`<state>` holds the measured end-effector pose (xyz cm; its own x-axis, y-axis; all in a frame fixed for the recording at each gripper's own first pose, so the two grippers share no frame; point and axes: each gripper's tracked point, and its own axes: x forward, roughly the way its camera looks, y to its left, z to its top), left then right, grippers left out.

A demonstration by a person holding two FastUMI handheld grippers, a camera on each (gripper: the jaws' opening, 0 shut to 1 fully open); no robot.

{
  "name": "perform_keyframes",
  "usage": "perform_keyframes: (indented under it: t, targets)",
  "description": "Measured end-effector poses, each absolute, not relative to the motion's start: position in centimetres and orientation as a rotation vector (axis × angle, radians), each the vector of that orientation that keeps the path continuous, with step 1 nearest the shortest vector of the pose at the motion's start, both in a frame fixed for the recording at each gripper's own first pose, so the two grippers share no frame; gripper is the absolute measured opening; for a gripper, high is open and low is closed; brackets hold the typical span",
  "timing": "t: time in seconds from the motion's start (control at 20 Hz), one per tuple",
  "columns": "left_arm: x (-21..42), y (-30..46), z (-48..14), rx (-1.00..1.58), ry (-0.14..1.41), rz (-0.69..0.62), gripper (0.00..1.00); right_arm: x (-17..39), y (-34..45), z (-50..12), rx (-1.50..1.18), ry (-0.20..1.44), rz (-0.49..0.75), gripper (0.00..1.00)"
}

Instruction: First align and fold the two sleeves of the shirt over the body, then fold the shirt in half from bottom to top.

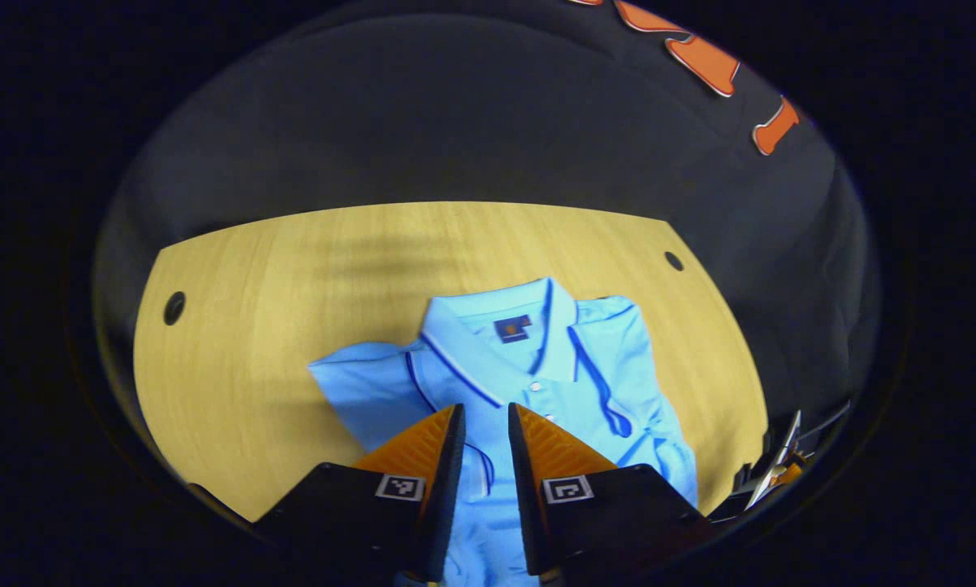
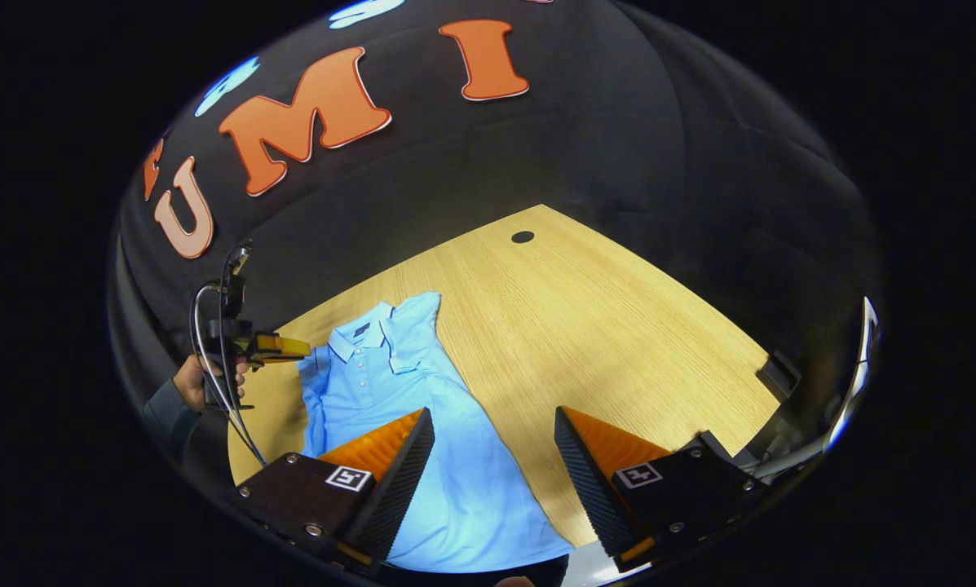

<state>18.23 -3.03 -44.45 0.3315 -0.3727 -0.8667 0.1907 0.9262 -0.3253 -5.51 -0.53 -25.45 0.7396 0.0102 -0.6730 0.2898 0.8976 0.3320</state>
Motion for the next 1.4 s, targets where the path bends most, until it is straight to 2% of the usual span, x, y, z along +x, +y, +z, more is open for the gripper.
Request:
perform_keyframes:
  t: [0.05, 0.1, 0.3, 0.45, 0.5, 0.95, 1.0, 1.05, 1.4]
  targets:
    - [18.1, -3.6, -44.1, -0.196, 1.17, -0.391, 0.41, -5.8, -0.6, -25.5, 0.438, 0.73, -0.163, 0.93]
    - [18.2, -3.6, -43.7, -0.203, 1.162, -0.398, 0.41, -5.8, -0.5, -25.5, 0.435, 0.73, -0.161, 0.93]
    - [17.9, -2.2, -42.1, -0.202, 1.13, -0.39, 0.77, -6.8, -0.2, -26.1, 0.406, 0.754, -0.159, 0.93]
    - [16.4, -1.0, -40.5, -0.232, 1.113, -0.371, 0.9, -7.2, 0.9, -26.8, 0.406, 0.78, -0.127, 0.93]
    - [15.8, -0.4, -39.9, -0.232, 1.104, -0.357, 0.98, -7.2, 1.2, -27.1, 0.397, 0.79, -0.109, 0.93]
    - [5.8, 4.4, -33.8, -0.164, 1.001, -0.208, 1.0, -7.7, 3.3, -29.1, 0.187, 0.846, 0.108, 0.96]
    - [4.7, 4.9, -33.3, -0.137, 0.991, -0.194, 0.92, -7.8, 3.5, -29.3, 0.185, 0.847, 0.128, 0.96]
    - [3.2, 5.2, -33.0, -0.117, 0.987, -0.183, 0.97, -8.1, 3.5, -29.6, 0.181, 0.85, 0.146, 0.97]
    - [-7.3, 5.2, -34.8, -0.05, 1.07, -0.125, 0.99, -11.1, 3.4, -33.1, 0.123, 0.933, 0.23, 0.96]
